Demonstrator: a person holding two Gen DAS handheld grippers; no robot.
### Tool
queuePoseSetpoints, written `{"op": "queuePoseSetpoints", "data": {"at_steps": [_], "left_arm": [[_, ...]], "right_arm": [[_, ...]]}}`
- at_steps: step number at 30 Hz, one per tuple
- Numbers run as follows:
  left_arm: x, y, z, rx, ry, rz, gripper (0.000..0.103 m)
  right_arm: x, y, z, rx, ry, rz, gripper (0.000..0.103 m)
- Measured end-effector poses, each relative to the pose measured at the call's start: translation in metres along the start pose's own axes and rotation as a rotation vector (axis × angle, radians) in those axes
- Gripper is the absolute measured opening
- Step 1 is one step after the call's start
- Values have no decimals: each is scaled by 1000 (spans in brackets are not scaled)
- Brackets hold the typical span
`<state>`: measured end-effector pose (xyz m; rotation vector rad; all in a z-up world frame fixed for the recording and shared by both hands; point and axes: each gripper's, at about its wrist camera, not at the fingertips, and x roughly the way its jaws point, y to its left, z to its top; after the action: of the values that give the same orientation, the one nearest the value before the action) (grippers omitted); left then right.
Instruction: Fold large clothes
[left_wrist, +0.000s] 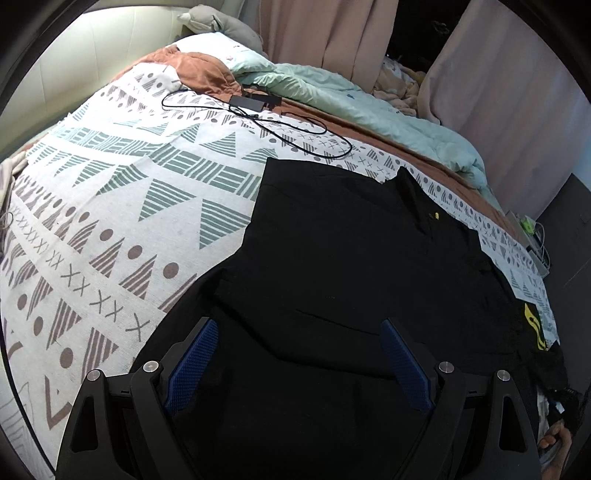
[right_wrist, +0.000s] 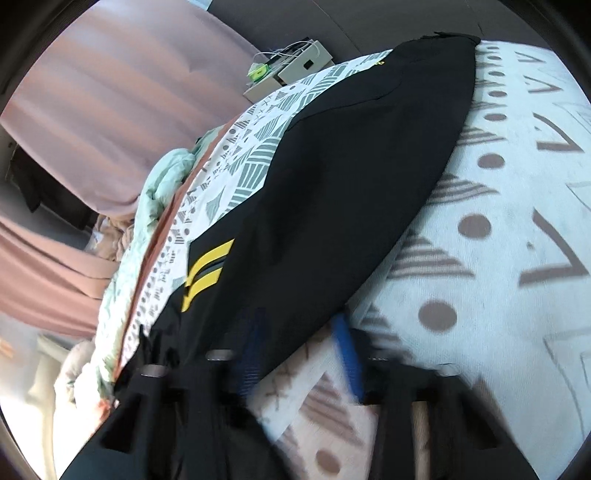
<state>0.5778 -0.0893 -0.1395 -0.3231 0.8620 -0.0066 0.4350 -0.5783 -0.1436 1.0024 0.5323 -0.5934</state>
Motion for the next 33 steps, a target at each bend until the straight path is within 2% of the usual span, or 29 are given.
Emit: {"op": "queuePoseSetpoints", "data": {"at_steps": [3,5,12,21,25,28,31,32,33], "left_arm": [[-1,4,0,-20,0,-12,90],[-4,2,1,-16,-4,-18,90],[-18,0,2,-23,-32,-54,90],[-21,10,6,-78,-28,-96,90],[-22,17,9,-107,-24,-111,90],[-24,20,11,-128,-26,-123,90],[-26,22,11,-140,-25,-135,90],[-27,22,11,-141,-25,-137,90],[-28,21,11,-140,-25,-140,90]], "right_arm": [[-7,6,-2,-23,-31,7,5],[-23,25,-2,-97,-77,27,4],[-62,77,-15,-182,-110,192,4],[-60,129,-56,-220,-25,323,4],[-47,148,-79,-268,31,342,4],[-32,162,-97,-325,91,325,4],[-15,163,-105,-333,166,252,6],[-12,158,-106,-311,190,251,12],[-10,151,-105,-278,215,255,32]]}}
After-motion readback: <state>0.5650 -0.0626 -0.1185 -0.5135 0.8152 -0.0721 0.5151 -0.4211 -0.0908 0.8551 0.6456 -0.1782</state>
